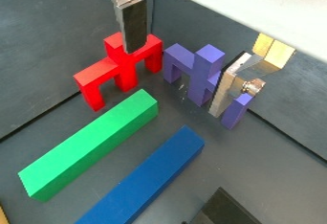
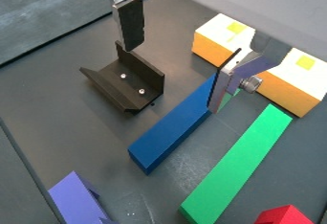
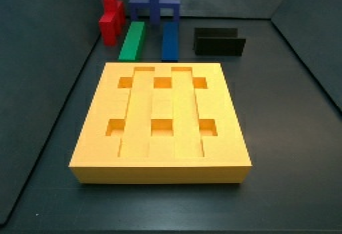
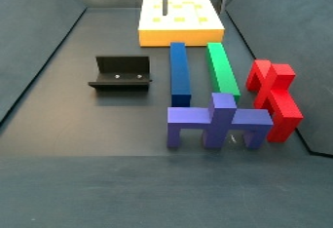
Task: Pick up the green object. Move up. Move to above the board. Insert the green object.
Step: Pick up the green object.
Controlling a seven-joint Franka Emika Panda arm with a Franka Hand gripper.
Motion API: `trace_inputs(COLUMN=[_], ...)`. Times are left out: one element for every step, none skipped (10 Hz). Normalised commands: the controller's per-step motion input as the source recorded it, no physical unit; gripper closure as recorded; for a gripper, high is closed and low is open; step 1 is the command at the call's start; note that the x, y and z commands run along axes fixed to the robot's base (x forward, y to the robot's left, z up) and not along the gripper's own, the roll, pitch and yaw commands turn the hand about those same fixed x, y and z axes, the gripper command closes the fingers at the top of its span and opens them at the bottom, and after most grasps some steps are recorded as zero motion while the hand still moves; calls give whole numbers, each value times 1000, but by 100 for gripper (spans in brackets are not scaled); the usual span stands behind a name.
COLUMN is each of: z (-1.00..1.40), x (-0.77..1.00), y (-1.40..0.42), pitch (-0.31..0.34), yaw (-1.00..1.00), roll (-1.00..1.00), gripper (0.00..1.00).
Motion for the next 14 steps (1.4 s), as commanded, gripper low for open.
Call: trace_inputs(z=[0, -29, -671, -791, -397, -143, -397, -751, -871, -926, -757, -729, -794, -794], x=[0, -534, -491, -406, -257, -300, -411, -651, -660, -340, -257, 0, 171, 180], y=[0, 143, -634, -729, -697, -743, -609, -120, 0, 0, 0, -57, -103, -114], pitch=[0, -87, -6, 0, 23, 0, -153, -237, -169, -154, -150, -54, 0, 26], yaw=[0, -111, 54, 317, 411, 277, 217, 6, 0, -134, -146, -34, -89, -80], roll=[-4, -186, 210, 201, 9, -29, 0, 127, 87, 61, 70, 97, 176, 266], gripper=[0, 0, 0, 0, 0, 0, 0, 0, 0, 0, 0, 0, 0, 0])
